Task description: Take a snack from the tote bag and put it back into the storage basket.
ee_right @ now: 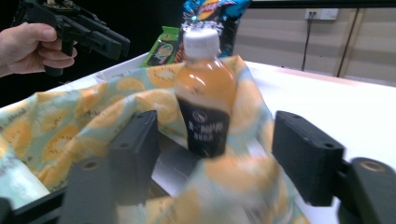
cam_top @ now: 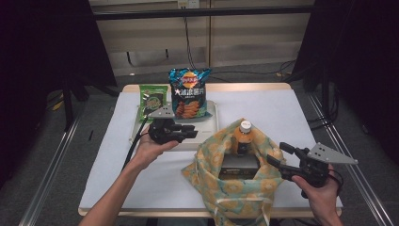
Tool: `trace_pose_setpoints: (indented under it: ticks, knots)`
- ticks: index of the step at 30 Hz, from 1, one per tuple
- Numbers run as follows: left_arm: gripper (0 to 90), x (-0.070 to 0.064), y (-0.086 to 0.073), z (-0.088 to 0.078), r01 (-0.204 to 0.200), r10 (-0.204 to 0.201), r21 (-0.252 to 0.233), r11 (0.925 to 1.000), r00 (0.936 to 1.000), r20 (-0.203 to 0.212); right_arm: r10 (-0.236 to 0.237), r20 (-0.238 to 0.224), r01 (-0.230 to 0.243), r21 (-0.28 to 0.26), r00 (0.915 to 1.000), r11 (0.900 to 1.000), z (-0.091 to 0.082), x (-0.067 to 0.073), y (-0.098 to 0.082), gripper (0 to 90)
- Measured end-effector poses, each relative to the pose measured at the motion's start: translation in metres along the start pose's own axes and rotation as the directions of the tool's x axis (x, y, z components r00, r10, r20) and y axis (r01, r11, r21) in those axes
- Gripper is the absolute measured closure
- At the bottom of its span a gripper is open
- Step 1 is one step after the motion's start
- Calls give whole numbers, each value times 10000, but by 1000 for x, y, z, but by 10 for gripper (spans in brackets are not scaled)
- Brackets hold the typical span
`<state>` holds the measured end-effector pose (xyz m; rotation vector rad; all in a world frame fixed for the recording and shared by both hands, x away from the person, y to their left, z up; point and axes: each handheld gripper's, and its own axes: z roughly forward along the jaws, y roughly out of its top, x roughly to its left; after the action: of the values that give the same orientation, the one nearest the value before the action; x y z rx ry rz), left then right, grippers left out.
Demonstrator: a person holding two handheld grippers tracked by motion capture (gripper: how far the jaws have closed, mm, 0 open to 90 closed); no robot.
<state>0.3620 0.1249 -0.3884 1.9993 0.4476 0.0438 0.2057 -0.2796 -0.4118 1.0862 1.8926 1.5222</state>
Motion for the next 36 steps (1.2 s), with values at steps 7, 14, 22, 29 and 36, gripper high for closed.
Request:
trace_pose_setpoints:
  ticks: [7, 14, 22, 29, 36]
  knots:
    - [828, -28, -5, 18, -370, 365, 42, 9993, 9959, 826, -330, -412, 339, 215, 9986, 9992, 15, 10, -3, 547]
    - [719, -44, -4, 29, -494, 474, 132, 9987, 9912, 1234, -717, -545, 758, 769, 9959, 9942, 18, 14, -17, 494]
    - [485, -52, -22, 56, -551, 446, 888, 9945, 9923, 1157, -804, -413, 850, 1231, 9959, 9888, 20, 11, -28, 417]
    - [364, -52, -30, 60, -666, 534, 1298, 9893, 9933, 1023, -611, -430, 665, 1391, 9972, 9880, 23, 11, -33, 347]
    - [288, -55, -35, 64, -956, 822, 1601, 9825, 9927, 883, -559, -511, 632, 1542, 9971, 9860, 26, 14, -34, 333]
